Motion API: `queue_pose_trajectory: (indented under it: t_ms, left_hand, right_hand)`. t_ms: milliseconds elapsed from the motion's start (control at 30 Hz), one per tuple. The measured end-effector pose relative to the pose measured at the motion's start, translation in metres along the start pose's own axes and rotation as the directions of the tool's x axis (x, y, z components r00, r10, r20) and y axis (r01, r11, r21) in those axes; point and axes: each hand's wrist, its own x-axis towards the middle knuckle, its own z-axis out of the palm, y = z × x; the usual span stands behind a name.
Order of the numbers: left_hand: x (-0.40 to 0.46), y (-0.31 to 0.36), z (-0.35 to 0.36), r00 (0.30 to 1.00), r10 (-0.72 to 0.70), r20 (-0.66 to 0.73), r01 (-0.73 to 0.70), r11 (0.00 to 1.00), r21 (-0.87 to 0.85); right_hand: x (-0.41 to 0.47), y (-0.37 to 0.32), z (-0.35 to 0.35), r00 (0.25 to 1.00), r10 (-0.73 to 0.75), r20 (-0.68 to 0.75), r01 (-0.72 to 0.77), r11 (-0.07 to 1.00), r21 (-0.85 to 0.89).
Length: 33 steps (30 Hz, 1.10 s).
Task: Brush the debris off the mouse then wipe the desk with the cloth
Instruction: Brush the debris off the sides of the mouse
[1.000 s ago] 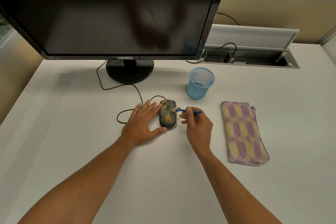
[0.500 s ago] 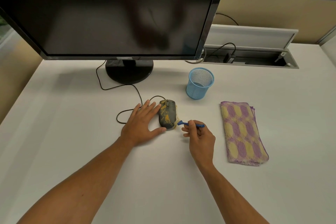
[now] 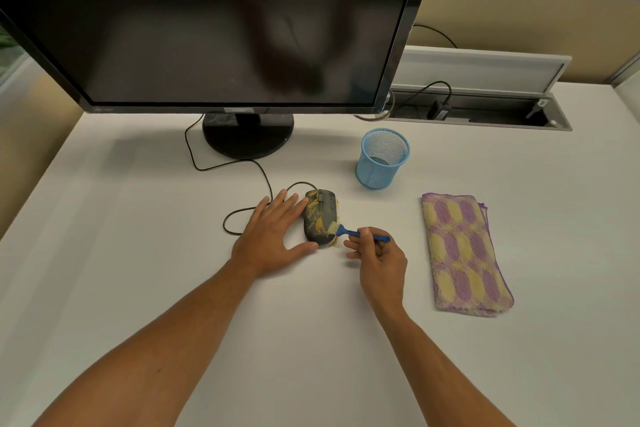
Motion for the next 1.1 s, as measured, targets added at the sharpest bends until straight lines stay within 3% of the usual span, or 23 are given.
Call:
queue_pose_trajectory:
  t_ms: [267, 400, 533, 700, 1100]
  left_hand:
    - [0.000, 0.000, 0.000, 1.000, 0.000, 0.003, 0.000, 1.000, -0.013]
    - [0.000, 0.001, -0.001, 1.000, 0.002, -0.003, -0.002, 1.000, -0.020]
    - [0.001, 0.001, 0.000, 1.000, -0.009, 0.000, 0.009, 1.000, -0.015]
    - [0.000, 0.001, 0.000, 1.000, -0.011, 0.002, 0.011, 1.000, -0.027]
    - [0.001, 0.000, 0.001, 1.000, -0.003, -0.001, 0.003, 1.000, -0.008]
  right_hand:
    - [0.003, -0.002, -0.006, 0.997, -0.055, -0.058, 0.053, 0.998, -0.033]
    - [0.013, -0.006, 0.002, 0.971, -0.237, 0.035, 0.240, 0.959, -0.152]
    - [0.024, -0.009, 0.007, 0.879, -0.422, 0.220, 0.475, 0.814, -0.335]
    - [0.019, 0.000, 0.007, 0.841, -0.392, 0.372, 0.532, 0.721, -0.444]
    - [-0.016, 0.028, -0.018, 0.854, -0.379, 0.356, 0.515, 0.710, -0.480]
